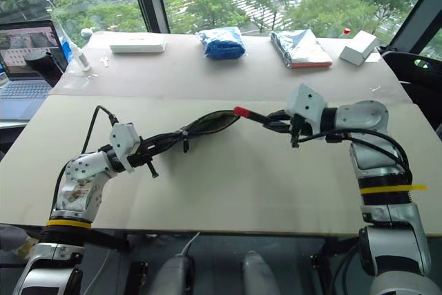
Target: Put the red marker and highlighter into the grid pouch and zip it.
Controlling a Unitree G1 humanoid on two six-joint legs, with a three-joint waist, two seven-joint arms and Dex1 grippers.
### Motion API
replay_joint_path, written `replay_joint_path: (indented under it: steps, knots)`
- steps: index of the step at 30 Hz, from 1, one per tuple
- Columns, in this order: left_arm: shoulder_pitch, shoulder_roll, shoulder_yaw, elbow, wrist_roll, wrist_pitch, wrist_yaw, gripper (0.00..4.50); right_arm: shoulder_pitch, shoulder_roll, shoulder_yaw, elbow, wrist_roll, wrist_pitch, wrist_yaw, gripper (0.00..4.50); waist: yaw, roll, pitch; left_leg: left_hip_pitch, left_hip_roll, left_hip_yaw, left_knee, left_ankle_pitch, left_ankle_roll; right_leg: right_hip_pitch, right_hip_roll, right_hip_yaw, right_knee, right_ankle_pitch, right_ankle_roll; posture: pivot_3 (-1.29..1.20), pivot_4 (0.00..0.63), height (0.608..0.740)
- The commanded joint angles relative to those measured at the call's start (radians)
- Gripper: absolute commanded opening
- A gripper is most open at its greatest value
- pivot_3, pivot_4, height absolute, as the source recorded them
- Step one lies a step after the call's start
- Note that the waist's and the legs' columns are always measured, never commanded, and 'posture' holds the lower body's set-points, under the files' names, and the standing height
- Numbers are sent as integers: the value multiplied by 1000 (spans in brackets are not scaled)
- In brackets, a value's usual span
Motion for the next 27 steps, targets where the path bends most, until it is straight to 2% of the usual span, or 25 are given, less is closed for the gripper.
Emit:
replay_joint_path:
  steps: [1,8,14,18,27]
  knots:
    - [-34,-7,6,3,-14,-10,-5,0,-27,22,87,-55,-114,-17,-95,471,-1,0,0,0,0,0,0,0,0,0,0,0,0,0,0,0,150,740]
    - [-31,-11,4,3,-9,-15,-12,0,-71,39,196,-14,-231,-90,-157,471,2,0,0,-7,0,0,0,0,0,-7,0,0,1,0,-1,0,150,740]
    - [-27,-11,2,1,-7,-16,-15,0,-124,53,239,40,-274,-130,-166,471,4,0,0,-7,0,0,1,0,0,-7,0,0,2,0,-1,0,150,740]
    - [-35,-8,-2,14,-1,-22,-23,0,-183,67,312,92,-349,-181,-168,471,3,0,0,-7,0,0,1,0,0,-8,0,0,2,0,-1,0,150,740]
    - [-57,-13,-5,59,3,-45,-43,0,-267,193,430,154,-447,-232,-182,471,0,0,0,-6,0,0,0,0,0,-8,0,0,3,0,-1,0,150,740]
